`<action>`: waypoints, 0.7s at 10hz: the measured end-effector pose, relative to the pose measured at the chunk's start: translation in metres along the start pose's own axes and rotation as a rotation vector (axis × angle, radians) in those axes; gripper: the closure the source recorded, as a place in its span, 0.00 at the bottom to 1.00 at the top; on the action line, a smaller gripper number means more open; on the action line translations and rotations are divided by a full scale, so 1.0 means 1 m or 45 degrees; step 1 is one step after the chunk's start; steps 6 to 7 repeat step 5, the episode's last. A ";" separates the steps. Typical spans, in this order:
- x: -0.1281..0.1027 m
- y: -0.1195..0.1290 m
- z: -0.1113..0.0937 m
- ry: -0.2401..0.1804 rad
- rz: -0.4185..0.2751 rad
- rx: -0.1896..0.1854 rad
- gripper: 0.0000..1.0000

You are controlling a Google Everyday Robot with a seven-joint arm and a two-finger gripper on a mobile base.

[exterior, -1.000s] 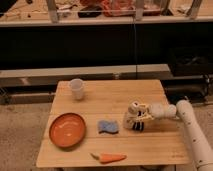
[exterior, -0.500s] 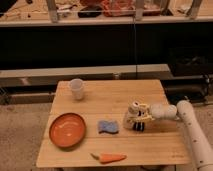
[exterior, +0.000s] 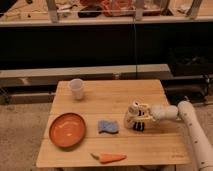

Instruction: Stand the bottle upright

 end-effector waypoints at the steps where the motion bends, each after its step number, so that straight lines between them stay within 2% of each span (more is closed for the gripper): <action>1: 0.001 0.001 0.000 -0.001 -0.001 -0.003 0.49; 3: 0.002 0.002 0.001 -0.001 -0.002 -0.008 0.51; 5: 0.006 0.004 -0.004 -0.005 0.005 -0.010 0.67; 7: 0.006 0.004 -0.004 -0.005 0.005 -0.010 0.67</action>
